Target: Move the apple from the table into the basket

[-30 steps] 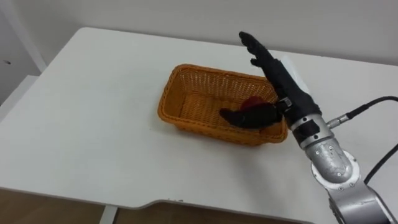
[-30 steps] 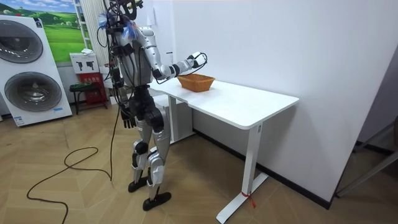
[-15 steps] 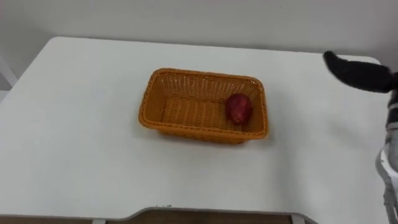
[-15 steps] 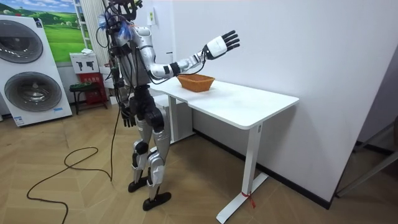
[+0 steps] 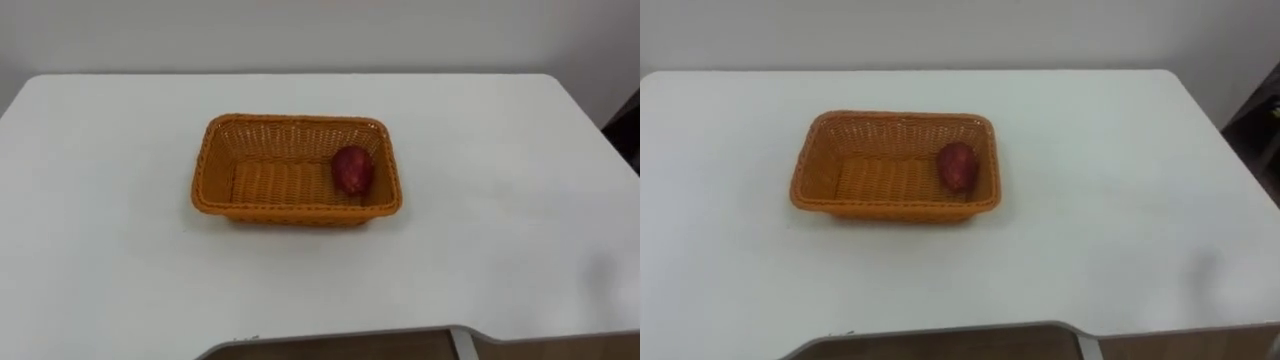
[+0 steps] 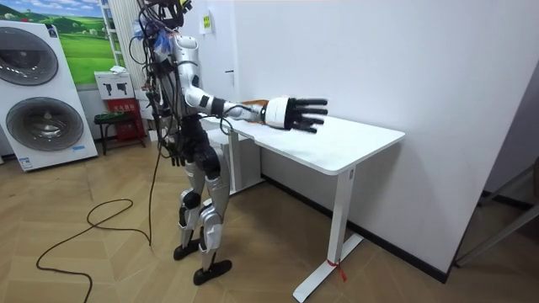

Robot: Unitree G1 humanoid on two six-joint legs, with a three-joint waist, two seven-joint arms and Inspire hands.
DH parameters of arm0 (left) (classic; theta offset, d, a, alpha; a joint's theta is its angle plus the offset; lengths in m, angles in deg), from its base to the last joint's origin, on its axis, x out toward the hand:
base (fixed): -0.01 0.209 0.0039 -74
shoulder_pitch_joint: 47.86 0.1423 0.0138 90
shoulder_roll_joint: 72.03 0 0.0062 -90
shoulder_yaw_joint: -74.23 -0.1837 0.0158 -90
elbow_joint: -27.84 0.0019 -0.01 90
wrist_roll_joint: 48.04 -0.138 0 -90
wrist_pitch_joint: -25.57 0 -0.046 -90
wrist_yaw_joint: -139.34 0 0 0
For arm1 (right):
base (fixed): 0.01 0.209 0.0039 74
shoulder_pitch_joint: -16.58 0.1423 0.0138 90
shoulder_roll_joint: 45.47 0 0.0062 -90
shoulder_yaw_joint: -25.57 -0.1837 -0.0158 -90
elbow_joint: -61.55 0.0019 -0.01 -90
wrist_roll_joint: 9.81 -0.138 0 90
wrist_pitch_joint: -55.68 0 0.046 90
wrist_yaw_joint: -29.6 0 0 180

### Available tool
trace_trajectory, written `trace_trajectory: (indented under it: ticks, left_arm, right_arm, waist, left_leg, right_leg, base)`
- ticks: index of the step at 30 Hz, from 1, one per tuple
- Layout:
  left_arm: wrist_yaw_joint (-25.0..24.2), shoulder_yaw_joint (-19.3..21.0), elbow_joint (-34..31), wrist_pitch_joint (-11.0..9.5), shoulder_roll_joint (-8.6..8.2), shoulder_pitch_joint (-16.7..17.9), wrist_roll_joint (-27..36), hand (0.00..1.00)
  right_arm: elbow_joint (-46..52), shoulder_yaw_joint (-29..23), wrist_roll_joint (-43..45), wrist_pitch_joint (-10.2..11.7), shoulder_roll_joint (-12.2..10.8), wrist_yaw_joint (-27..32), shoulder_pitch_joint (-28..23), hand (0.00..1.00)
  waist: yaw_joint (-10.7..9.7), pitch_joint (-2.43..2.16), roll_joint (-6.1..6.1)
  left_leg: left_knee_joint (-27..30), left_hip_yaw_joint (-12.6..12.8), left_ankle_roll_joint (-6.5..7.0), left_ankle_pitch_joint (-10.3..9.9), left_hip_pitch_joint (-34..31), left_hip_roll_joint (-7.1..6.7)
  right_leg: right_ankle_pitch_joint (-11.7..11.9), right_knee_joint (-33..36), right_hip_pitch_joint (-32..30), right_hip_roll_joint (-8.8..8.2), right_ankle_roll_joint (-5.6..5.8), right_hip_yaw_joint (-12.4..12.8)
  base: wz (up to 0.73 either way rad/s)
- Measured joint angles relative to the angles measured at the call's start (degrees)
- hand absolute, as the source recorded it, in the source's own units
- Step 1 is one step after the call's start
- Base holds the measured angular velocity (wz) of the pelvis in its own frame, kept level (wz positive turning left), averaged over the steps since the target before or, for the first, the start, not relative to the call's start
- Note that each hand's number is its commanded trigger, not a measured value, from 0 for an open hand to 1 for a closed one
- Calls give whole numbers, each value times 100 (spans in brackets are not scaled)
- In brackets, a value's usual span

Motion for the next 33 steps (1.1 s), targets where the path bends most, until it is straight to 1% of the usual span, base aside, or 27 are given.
trace_trajectory:
  ticks: [1,2,3,4,5,6,8,9,10,12,14,17,19,20,22,23,24,26,29,30,33]
  left_arm:
    - [33,2,-2,4,-6,-3,20,0]
    - [62,2,-1,12,-8,-1,19,0]
    - [119,3,16,32,-13,-10,21,0]
    - [159,3,26,46,-29,-9,30,0]
    - [192,4,23,47,-69,-10,40,0]
    - [196,4,22,41,-92,-9,42,0]
    - [203,-2,24,35,-148,-12,118,0]
    - [202,0,24,35,-152,-12,121,0]
    - [201,1,25,39,-155,-11,93,0]
    - [188,1,25,50,-154,-6,82,0]
    - [156,-7,25,101,-153,0,89,0]
    - [43,-70,27,125,-149,-7,92,0]
    - [-77,-71,80,155,-159,-7,89,0]
    - [-94,-72,94,183,-163,-4,88,0]
    - [-165,-115,83,286,-174,3,82,0]
    - [-203,-218,83,314,-173,-5,78,0]
    - [-224,-261,86,323,-174,-12,72,0]
    - [-327,-428,85,330,-175,-61,-59,0]
    - [-417,-502,109,357,-187,-120,-130,0]
    - [-445,-507,125,388,-202,-152,-134,0]
    - [-440,-533,150,511,-255,-230,-133,0]
  right_arm:
    - [-247,98,-147,-6,-61,-10,-181,0]
    - [-398,160,-195,-5,-111,-17,-256,0]
    - [-825,294,-289,5,-232,-58,-354,0]
    - [-1352,429,-377,-5,-360,-113,-378,0]
    - [-1768,513,-590,-31,-506,-204,-391,0]
    - [-1917,564,-725,-53,-570,-241,-397,0]
    - [-2706,762,-1071,-60,-747,-414,-396,0]
    - [-2904,837,-1155,-80,-765,-460,-396,0]
    - [-3208,952,-1165,-173,-802,-592,-387,0]
    - [-3525,1131,-1154,-192,-855,-829,-389,0]
    - [-3887,1294,-1127,-307,-889,-1201,-354,0]
    - [-4201,1469,-1125,-412,-885,-1579,-287,0]
    - [-4296,1697,-1132,-525,-909,-2058,-262,0]
    - [-4323,1747,-1124,-554,-910,-2179,-238,0]
    - [-4435,2034,-1075,-651,-913,-2706,-154,0]
    - [-4449,2212,-962,-680,-916,-2978,-130,0]
    - [-4459,2274,-926,-681,-925,-3111,-114,0]
    - [-4577,2463,-904,-683,-954,-3602,-57,0]
    - [-4628,2680,-883,-732,-961,-3960,3,0]
    - [-4633,2756,-822,-793,-963,-4106,25,0]
    - [-4657,2914,-665,-837,-962,-4399,46,0]
  waist:
    - [8,-8,-4]
    - [26,-15,-6]
    - [33,11,28]
    - [34,9,31]
    - [43,10,60]
    - [48,7,73]
    - [34,-4,146]
    - [36,-7,153]
    - [48,-5,185]
    - [60,11,232]
    - [81,20,244]
    - [144,25,236]
    - [187,27,237]
    - [187,28,241]
    - [193,33,250]
    - [199,35,250]
    - [191,36,249]
    - [190,38,249]
    - [236,41,254]
    - [276,42,253]
    - [337,44,251]
  left_leg:
    - [-6,1,0,0,7,1]
    - [-23,1,0,0,17,3]
    - [-30,7,0,0,45,8]
    - [-30,22,0,0,73,11]
    - [-32,45,0,0,79,12]
    - [-38,48,0,-1,80,10]
    - [-42,64,1,-2,87,2]
    - [-48,64,1,-2,96,0]
    - [-72,78,1,-1,111,0]
    - [-61,97,1,-1,111,3]
    - [-41,88,1,-1,114,3]
    - [-43,89,1,-1,111,2]
    - [-54,91,1,-1,117,4]
    - [-57,91,1,-1,116,4]
    - [-75,82,1,-1,106,6]
    - [-72,29,1,-1,85,1]
    - [-71,8,1,-1,76,-2]
    - [-61,-21,1,-1,61,-8]
    - [-57,-33,1,-1,56,-9]
    - [-40,-39,1,-1,52,-9]
    - [-24,-57,1,-1,30,-14]
  right_leg:
    - [0,-4,6,0,0,0]
    - [-1,-4,16,5,0,15]
    - [-1,-8,25,16,-1,69]
    - [-1,-11,31,19,-1,82]
    - [-2,-7,35,16,-2,69]
    - [-2,-6,34,14,-1,71]
    - [-4,-2,26,6,2,86]
    - [-5,3,29,6,4,91]
    - [-6,8,33,10,4,112]
    - [-5,15,31,11,4,116]
    - [-6,16,25,10,3,116]
    - [-6,7,13,9,3,117]
    - [-6,1,26,10,3,110]
    - [-6,1,27,10,3,113]
    - [-6,3,8,12,3,108]
    - [-8,2,6,8,3,84]
    - [-12,1,6,4,4,63]
    - [-25,-4,13,-3,3,14]
    - [-35,-4,14,-5,-3,-1]
    - [-37,-7,20,-13,-4,-28]
    - [-37,-24,22,-18,-4,-46]
  base:
    - [0]
    - [-4]
    - [-5]
    - [-8]
    - [-6]
    - [-7]
    - [-4]
    - [0]
    - [-4]
    - [-3]
    - [0]
    - [0]
    - [0]
    - [0]
    - [2]
    - [8]
    - [15]
    - [12]
    - [1]
    - [3]
    - [1]
